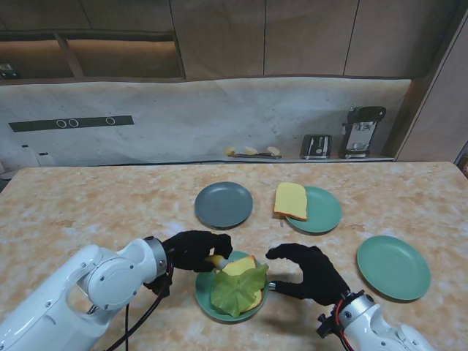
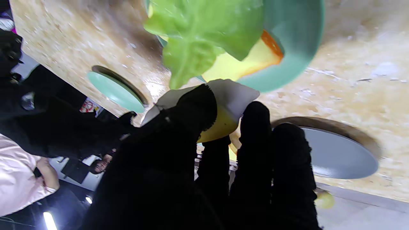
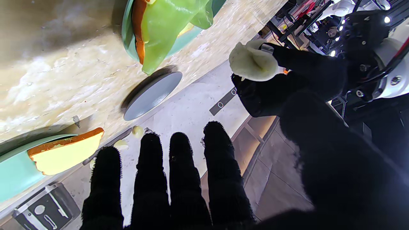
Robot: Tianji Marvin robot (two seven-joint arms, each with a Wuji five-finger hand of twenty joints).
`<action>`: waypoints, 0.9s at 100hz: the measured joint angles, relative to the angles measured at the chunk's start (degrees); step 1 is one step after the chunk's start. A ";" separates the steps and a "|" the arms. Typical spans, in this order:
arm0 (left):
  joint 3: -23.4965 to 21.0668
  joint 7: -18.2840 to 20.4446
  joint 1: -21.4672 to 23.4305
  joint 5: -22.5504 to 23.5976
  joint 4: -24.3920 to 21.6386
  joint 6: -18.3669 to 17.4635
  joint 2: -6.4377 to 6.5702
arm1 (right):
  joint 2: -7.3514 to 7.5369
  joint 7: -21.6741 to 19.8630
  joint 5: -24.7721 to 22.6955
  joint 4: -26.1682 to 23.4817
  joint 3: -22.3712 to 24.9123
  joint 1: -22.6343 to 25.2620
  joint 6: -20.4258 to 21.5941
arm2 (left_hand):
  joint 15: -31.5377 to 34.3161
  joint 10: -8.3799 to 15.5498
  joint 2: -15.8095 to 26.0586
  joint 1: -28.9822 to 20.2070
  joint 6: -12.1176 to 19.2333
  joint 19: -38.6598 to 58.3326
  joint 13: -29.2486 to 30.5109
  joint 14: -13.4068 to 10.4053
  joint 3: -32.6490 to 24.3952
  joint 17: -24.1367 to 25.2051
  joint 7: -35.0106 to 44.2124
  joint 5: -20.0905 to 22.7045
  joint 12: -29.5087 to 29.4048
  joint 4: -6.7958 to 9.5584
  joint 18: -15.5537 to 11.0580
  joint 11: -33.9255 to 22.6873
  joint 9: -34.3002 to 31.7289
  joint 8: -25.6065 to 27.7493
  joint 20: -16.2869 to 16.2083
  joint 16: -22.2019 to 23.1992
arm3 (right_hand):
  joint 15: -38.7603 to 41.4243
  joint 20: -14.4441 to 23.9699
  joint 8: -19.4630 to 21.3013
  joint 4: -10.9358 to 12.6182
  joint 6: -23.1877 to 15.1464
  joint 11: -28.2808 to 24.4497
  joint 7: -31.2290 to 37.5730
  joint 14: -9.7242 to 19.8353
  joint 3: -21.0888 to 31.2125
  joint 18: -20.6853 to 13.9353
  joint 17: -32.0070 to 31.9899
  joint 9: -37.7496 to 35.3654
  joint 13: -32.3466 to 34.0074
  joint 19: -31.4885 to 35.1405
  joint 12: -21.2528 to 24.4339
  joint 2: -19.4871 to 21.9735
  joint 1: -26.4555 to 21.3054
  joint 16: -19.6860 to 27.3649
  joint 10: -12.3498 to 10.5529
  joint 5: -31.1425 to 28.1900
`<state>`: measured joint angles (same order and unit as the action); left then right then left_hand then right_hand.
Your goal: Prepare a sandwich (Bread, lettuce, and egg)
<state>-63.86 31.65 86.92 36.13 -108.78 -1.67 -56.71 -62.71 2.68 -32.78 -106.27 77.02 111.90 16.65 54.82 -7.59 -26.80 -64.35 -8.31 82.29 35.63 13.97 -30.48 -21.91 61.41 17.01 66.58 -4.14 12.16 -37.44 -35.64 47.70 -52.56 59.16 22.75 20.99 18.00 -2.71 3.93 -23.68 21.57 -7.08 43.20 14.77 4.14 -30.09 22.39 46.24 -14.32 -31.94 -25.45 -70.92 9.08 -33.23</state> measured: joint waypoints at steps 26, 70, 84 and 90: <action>4.91 -4.64 -0.49 5.90 0.93 -1.69 -0.06 | -0.02 0.63 -0.48 -0.31 0.36 0.49 0.00 | 0.00 0.00 -0.09 0.00 -0.01 0.00 0.00 0.02 -0.02 0.12 -0.12 0.00 0.05 0.02 0.00 0.45 -0.02 0.00 0.00 0.03 | 0.00 0.00 0.00 0.00 0.00 0.00 0.00 0.00 0.00 0.00 0.00 0.00 0.00 -0.42 0.00 0.00 0.00 0.00 0.00 0.00; 10.75 -7.25 -4.22 10.59 5.56 -1.72 -0.65 | -0.05 0.81 -0.95 -0.75 1.13 1.26 -0.02 | -1.64 0.00 -0.11 0.00 -0.01 -0.10 -0.21 0.02 0.05 2.04 -4.36 0.00 0.06 0.02 0.01 2.13 0.05 -1.65 0.00 0.04 | 0.00 0.06 0.00 0.00 0.00 0.00 0.00 0.00 0.00 0.00 0.00 0.00 0.00 -0.44 0.00 0.00 0.00 0.00 0.00 0.00; 11.13 -6.81 -4.64 10.04 5.89 -1.33 -0.69 | -0.05 0.71 -0.97 -0.87 1.28 1.38 -0.09 | -3.84 0.00 -0.11 0.01 -0.01 -0.59 -1.37 0.02 0.21 3.17 -5.96 -0.01 -0.07 0.02 -0.04 4.85 0.21 -2.99 0.00 0.04 | 0.00 0.06 0.00 0.00 0.00 0.00 0.00 0.00 0.00 0.00 0.00 0.00 0.00 -0.44 0.00 0.00 0.00 0.00 0.00 0.00; 11.19 -6.52 -4.69 9.63 5.89 -1.11 -0.69 | -0.05 0.66 -0.97 -0.92 1.34 1.40 -0.14 | -4.56 0.00 -0.11 0.01 -0.01 -1.13 -2.31 0.04 0.29 3.75 -6.43 -0.01 -0.11 0.02 -0.05 5.56 0.87 -3.00 0.00 -0.21 | 0.00 0.06 0.00 0.00 0.00 0.00 0.00 0.00 0.00 0.00 0.00 0.00 0.00 -0.44 0.00 0.00 0.00 0.00 0.00 0.00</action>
<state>-52.67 25.13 82.22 45.76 -102.89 -2.78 -57.40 -62.76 3.34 -33.76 -107.19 78.36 113.29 16.51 50.26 -7.59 -26.92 -64.34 -8.32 81.17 33.32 14.01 -30.20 -18.16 54.99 17.00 66.47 -4.12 12.11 -31.88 -34.77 44.70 -52.56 58.95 22.75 21.05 18.00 -2.71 3.93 -23.68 21.57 -7.07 43.20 14.77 4.14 -30.09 22.39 45.80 -14.32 -31.94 -25.45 -70.92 9.08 -33.23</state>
